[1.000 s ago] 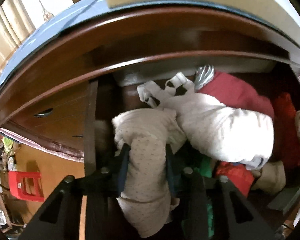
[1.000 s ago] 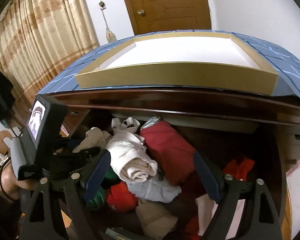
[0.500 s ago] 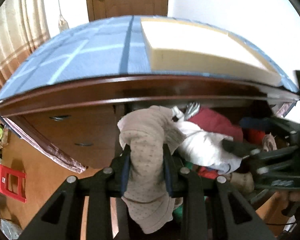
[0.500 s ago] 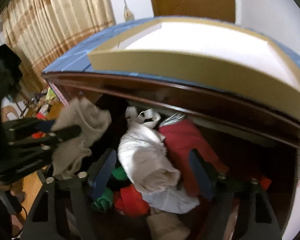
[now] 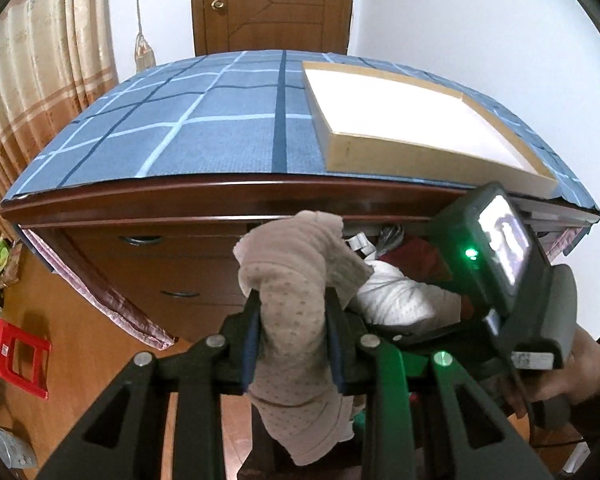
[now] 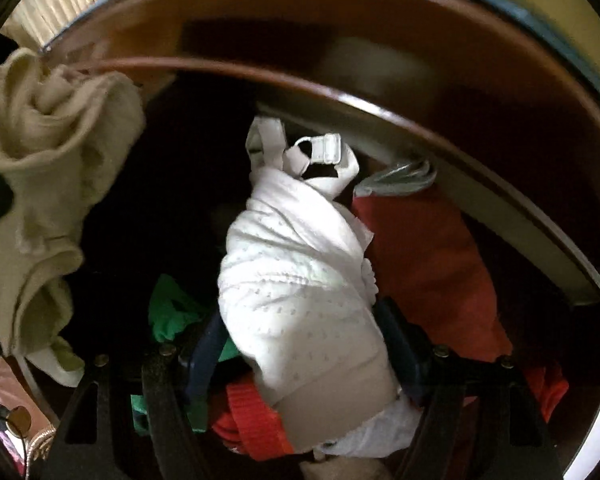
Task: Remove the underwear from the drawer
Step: 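Grasp the white dotted underwear with the right tool and lift both out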
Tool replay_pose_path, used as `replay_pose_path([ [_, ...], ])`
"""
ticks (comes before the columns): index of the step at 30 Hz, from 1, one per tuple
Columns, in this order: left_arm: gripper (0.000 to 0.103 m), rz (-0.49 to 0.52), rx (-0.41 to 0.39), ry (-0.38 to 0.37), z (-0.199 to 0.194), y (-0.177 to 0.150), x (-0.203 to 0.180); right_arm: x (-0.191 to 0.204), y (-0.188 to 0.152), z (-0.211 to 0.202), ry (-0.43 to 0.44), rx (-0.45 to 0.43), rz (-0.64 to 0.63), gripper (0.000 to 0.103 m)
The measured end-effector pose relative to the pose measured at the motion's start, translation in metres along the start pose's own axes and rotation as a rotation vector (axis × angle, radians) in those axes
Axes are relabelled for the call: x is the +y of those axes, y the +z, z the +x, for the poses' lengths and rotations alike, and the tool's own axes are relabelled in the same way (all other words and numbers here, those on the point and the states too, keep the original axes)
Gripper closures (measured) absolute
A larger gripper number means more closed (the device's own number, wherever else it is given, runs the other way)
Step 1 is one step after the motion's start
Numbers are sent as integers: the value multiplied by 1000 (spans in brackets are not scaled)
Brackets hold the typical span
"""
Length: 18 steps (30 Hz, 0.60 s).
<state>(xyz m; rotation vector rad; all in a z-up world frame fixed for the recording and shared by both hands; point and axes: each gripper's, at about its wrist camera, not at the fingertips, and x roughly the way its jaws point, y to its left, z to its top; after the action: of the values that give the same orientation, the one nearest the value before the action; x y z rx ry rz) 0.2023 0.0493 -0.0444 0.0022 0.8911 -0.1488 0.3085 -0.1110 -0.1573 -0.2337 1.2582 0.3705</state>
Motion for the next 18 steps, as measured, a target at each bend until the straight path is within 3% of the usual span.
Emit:
replay_pose_path([
  [1, 76, -1, 0, -2, -1, 0, 0, 0, 0, 1, 3, 4, 0, 34],
  [2, 76, -1, -2, -4, -2, -1, 0, 0, 1, 1, 4, 2, -4, 48],
  [6, 76, -13, -7, -4, -5, -1, 2, 0, -4, -3, 13, -16, -17, 61],
  [10, 76, -16, -17, -1, -10, -2, 2, -17, -16, -19, 99, -64, 93, 65],
  [18, 76, 10, -40, -11, -19, -1, -14, -38, -60, -85, 240, -242, 275, 66],
])
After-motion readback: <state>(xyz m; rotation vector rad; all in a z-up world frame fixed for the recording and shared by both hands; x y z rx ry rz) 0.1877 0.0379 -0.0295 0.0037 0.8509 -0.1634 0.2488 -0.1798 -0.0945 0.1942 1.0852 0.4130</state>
